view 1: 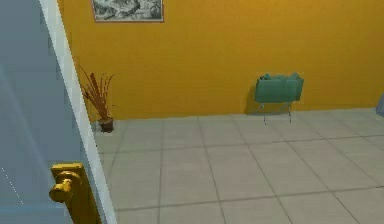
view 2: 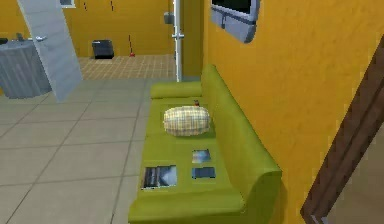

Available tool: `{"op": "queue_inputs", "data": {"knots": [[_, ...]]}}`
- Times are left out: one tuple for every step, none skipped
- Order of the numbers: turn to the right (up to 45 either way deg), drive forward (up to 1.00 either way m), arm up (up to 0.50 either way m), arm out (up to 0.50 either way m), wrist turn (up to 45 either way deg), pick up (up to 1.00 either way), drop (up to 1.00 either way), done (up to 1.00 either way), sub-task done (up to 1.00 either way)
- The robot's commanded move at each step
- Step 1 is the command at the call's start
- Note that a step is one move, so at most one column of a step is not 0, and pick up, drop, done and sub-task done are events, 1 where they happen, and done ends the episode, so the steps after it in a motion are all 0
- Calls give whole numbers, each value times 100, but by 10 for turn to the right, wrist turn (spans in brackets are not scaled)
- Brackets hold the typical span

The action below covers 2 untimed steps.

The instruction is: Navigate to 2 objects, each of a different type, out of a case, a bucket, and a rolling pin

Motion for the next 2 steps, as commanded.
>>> {"op": "queue_inputs", "data": {"knots": [[0,30,0,0,0,0,0,0,0],[180,0,0,0,0,0,0,0,0]]}}
